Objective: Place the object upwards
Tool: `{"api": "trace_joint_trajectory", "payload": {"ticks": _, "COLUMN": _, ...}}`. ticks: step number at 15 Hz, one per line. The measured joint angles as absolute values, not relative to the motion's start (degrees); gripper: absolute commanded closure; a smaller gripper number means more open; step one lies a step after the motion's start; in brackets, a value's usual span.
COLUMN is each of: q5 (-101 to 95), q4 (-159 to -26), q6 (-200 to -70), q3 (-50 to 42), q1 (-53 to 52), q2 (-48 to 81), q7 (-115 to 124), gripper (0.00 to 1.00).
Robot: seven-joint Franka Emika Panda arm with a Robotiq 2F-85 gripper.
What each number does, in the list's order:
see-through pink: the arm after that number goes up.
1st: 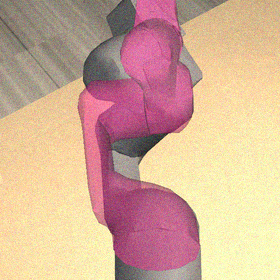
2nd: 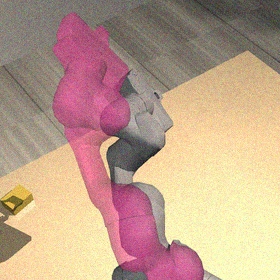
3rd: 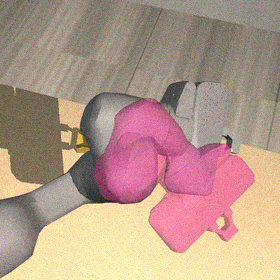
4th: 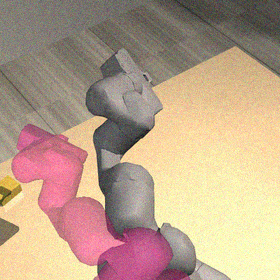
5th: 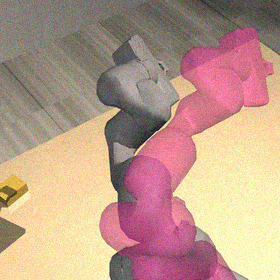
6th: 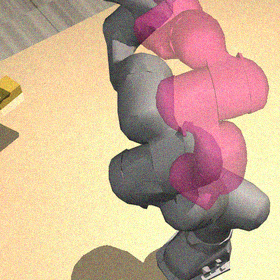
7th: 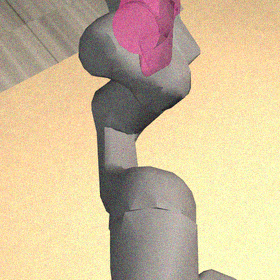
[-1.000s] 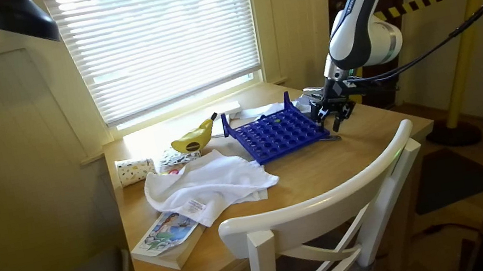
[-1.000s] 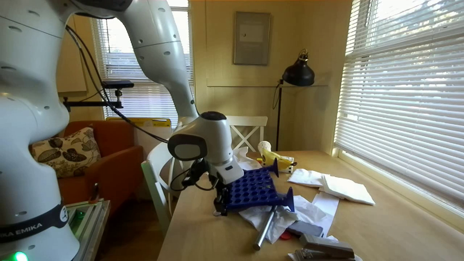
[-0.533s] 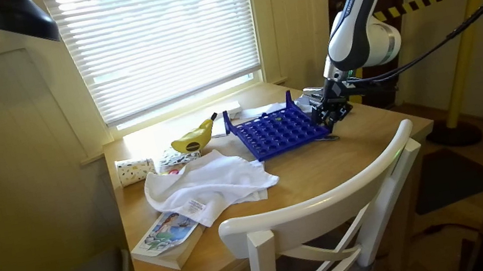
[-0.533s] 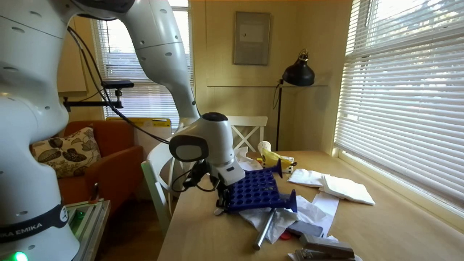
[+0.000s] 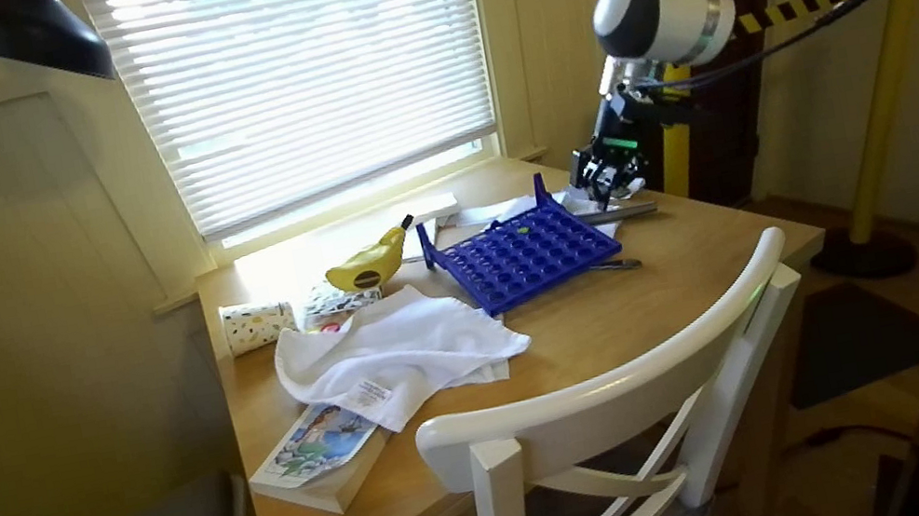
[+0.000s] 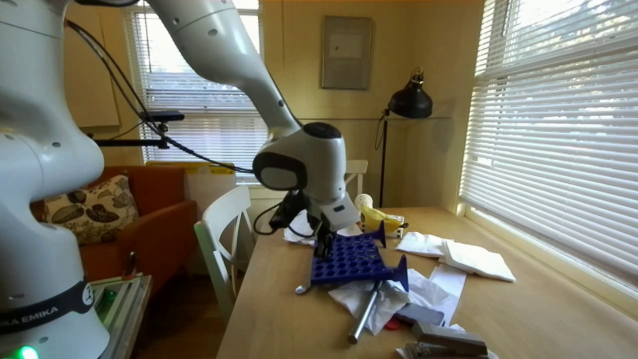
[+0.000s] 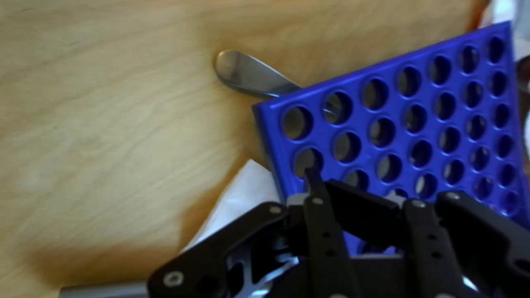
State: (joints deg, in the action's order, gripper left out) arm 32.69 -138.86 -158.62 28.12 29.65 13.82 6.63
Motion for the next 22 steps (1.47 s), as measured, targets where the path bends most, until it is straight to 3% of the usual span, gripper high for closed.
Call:
{"api": "trace_joint_trajectory", "payload": {"ticks": 2, "q5": 39.2, "q4": -135.1, "q6": -149.8, "q3": 27.2, "q1": 32.4, "q2": 11.9, "q7": 2.8, "gripper": 0.99}}
{"api": "trace_joint_trajectory", "payload": {"ticks": 4, "q5": 41.8, "q4": -132.8, "q6": -144.0, "q3": 19.0, "q1": 28.1, "q2": 10.8, "q7": 1.4, "gripper": 0.7}}
{"api": "trace_joint_trajectory", "payload": {"ticks": 6, "q5": 41.8, "q4": -132.3, "q6": -141.8, "q3": 11.9, "q1": 23.1, "q2": 10.7, "q7": 1.4, "gripper": 0.57}}
{"api": "trace_joint_trajectory", "payload": {"ticks": 7, "q5": 41.8, "q4": -132.3, "q6": -141.3, "q3": 9.2, "q1": 20.9, "q2": 10.9, "q7": 1.4, "gripper": 0.76}}
{"api": "trace_joint_trajectory", "payload": {"ticks": 8, "q5": 41.5, "q4": -132.6, "q6": -141.3, "q3": 6.9, "q1": 18.9, "q2": 11.0, "q7": 1.4, "gripper": 0.67}}
{"api": "trace_joint_trajectory", "payload": {"ticks": 9, "q5": 41.5, "q4": -132.8, "q6": -141.3, "q3": 5.4, "q1": 17.5, "q2": 11.1, "q7": 1.5, "gripper": 0.36}}
{"api": "trace_joint_trajectory", "payload": {"ticks": 11, "q5": 41.5, "q4": -133.0, "q6": -141.3, "q3": 3.9, "q1": 15.9, "q2": 11.1, "q7": 1.5, "gripper": 0.31}}
{"api": "trace_joint_trajectory", "payload": {"ticks": 15, "q5": 46.8, "q4": -133.7, "q6": -144.7, "q3": 1.6, "q1": 12.6, "q2": 11.1, "q7": 1.5, "gripper": 0.05}}
{"api": "trace_joint_trajectory", "payload": {"ticks": 17, "q5": 51.8, "q4": -134.6, "q6": -148.1, "q3": 1.4, "q1": 11.6, "q2": 11.1, "q7": 1.5, "gripper": 0.0}}
{"api": "trace_joint_trajectory", "payload": {"ticks": 22, "q5": 55.0, "q4": -136.9, "q6": -148.8, "q3": 0.5, "q1": 9.9, "q2": 11.5, "q7": -1.2, "gripper": 0.0}}
